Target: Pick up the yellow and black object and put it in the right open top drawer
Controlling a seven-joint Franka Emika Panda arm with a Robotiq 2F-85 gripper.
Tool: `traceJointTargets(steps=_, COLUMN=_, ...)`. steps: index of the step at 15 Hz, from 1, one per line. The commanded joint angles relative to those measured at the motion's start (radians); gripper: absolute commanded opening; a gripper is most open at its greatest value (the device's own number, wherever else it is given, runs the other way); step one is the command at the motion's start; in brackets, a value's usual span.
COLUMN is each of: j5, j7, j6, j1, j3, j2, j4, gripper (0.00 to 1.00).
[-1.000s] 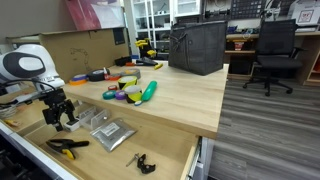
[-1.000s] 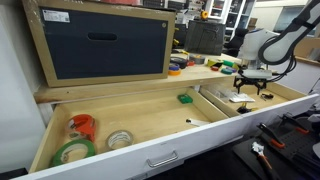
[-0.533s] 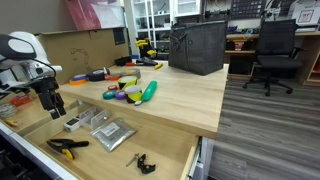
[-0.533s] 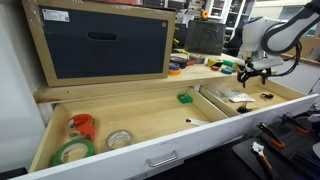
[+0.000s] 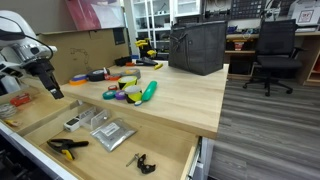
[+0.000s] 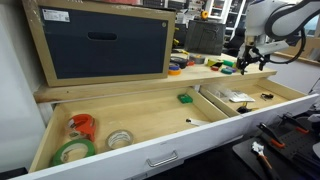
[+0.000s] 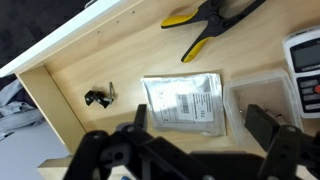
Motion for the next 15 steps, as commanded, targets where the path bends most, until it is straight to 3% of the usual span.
traceJointTargets(steps=1, j5=0.136, j7=-0.095, j6=-0.028, j1=-0.037, j3=0.01, j2=-0.047, j4=0.043, gripper=1.0)
traceJointTargets(steps=7, j5=0.385, j7=-0.195, j6=-0.054, j1=-0.096, j3=-0.015, j2=-0.038, j4=0.138, gripper=1.0)
traceJointTargets(steps=15, j5=0.519, j7=-0.174, j6=-0.077, j1=-0.152, j3=-0.032, j2=-0.008, j4=0.203, gripper=1.0)
